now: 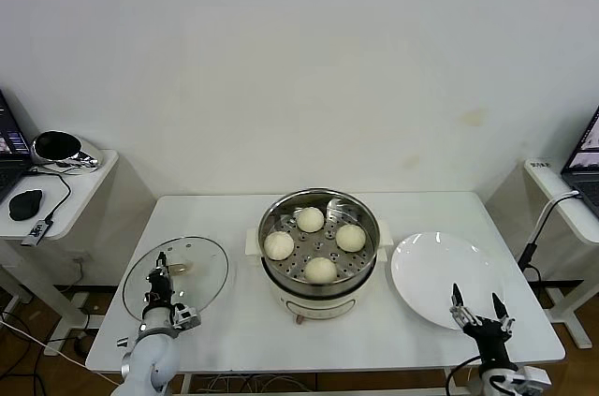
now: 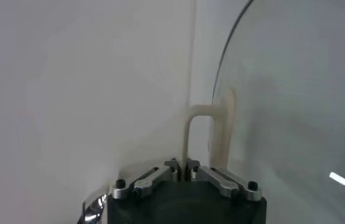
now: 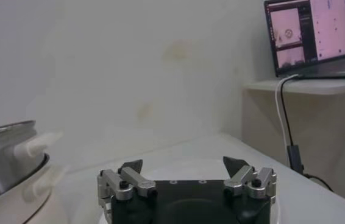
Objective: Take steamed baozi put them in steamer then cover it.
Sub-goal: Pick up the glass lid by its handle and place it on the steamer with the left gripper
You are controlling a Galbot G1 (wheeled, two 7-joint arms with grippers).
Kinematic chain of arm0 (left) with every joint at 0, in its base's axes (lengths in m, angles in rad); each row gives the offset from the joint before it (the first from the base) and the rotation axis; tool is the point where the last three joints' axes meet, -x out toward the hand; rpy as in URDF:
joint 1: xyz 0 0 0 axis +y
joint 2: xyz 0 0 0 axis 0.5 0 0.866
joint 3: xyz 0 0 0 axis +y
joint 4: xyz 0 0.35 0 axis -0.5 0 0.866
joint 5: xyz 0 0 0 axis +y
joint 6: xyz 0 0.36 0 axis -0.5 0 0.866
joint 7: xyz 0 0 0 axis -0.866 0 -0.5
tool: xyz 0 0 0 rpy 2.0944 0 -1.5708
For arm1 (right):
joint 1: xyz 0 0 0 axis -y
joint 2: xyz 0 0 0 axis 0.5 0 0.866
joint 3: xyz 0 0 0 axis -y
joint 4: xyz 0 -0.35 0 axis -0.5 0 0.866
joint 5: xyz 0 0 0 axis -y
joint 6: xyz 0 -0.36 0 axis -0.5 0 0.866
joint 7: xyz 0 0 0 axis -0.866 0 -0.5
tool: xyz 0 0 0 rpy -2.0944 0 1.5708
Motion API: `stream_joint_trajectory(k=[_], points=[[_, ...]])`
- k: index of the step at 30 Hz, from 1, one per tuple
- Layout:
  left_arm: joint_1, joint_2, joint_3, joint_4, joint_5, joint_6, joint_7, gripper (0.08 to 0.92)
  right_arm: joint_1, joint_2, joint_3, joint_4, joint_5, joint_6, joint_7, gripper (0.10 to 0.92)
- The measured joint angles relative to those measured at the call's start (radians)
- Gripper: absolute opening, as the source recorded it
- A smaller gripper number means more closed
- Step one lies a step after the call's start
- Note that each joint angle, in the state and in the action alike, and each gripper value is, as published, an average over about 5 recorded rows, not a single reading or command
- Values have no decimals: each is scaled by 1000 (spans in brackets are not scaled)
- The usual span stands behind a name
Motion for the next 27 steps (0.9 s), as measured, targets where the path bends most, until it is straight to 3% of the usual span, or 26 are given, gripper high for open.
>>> stream_joint_trajectory(k=[15, 27], points=[[112, 0, -24, -346, 65, 261, 85, 140, 5, -20, -9, 14, 12, -13, 2, 823], [98, -76, 67, -557, 262, 397, 217, 140, 25, -24, -8, 12, -20, -35, 4, 823]])
